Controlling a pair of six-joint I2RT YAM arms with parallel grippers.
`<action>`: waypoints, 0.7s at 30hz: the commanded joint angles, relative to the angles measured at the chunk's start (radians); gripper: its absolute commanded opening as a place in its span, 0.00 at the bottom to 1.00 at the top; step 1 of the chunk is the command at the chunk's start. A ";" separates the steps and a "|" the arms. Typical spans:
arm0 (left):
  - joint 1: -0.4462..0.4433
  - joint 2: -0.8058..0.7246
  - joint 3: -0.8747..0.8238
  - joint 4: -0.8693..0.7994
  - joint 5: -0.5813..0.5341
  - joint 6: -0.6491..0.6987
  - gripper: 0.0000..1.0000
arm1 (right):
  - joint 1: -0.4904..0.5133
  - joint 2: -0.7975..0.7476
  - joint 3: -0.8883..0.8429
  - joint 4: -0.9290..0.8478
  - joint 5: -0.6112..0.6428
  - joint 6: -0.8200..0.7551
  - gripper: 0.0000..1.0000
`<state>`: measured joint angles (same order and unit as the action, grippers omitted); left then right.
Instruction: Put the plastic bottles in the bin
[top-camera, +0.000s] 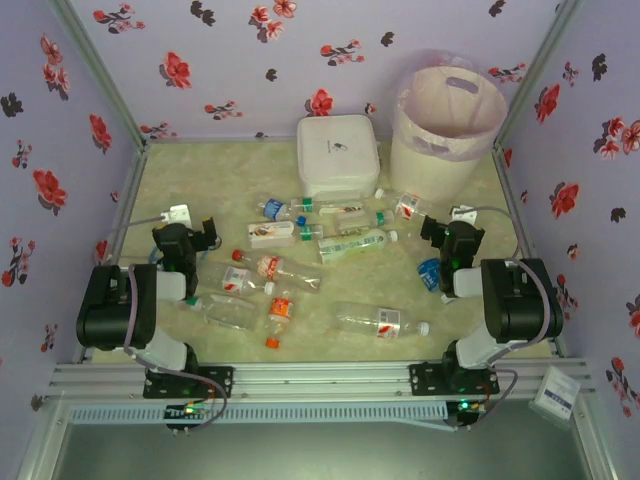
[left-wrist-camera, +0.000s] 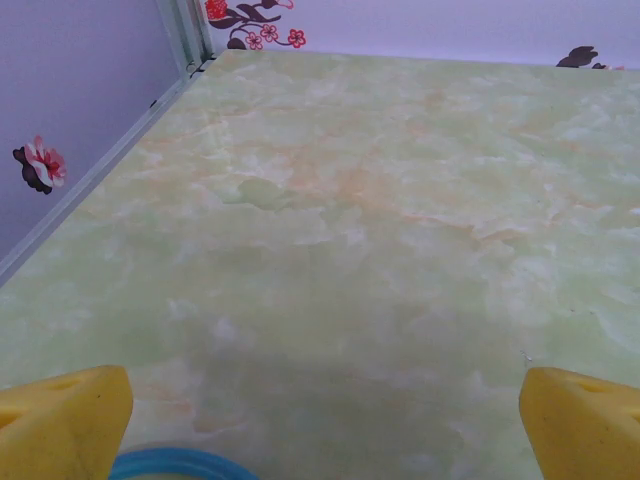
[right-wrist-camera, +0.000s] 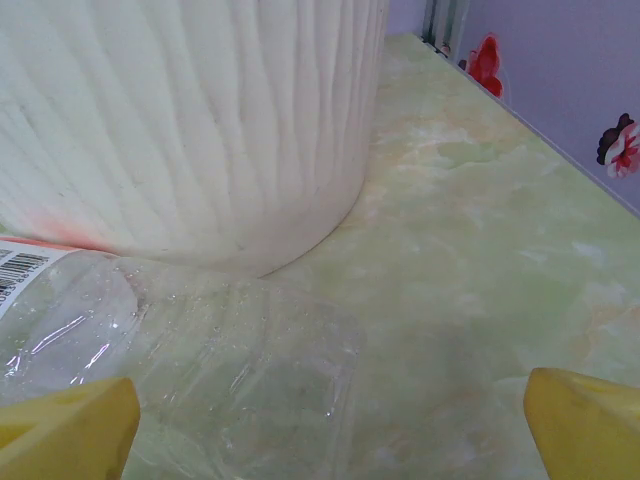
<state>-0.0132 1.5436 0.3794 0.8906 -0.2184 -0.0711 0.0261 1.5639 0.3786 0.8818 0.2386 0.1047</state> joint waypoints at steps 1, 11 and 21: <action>-0.002 0.004 -0.002 0.036 -0.022 0.017 1.00 | 0.000 -0.004 0.004 0.014 0.004 -0.007 0.99; -0.002 0.003 0.001 0.031 -0.021 0.018 1.00 | -0.002 -0.004 0.007 0.008 -0.001 -0.002 0.99; 0.001 0.003 0.009 0.016 0.002 0.019 1.00 | -0.011 -0.001 0.017 -0.007 -0.015 0.003 0.99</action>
<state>-0.0132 1.5436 0.3794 0.8902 -0.2176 -0.0711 0.0238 1.5639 0.3786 0.8806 0.2310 0.1051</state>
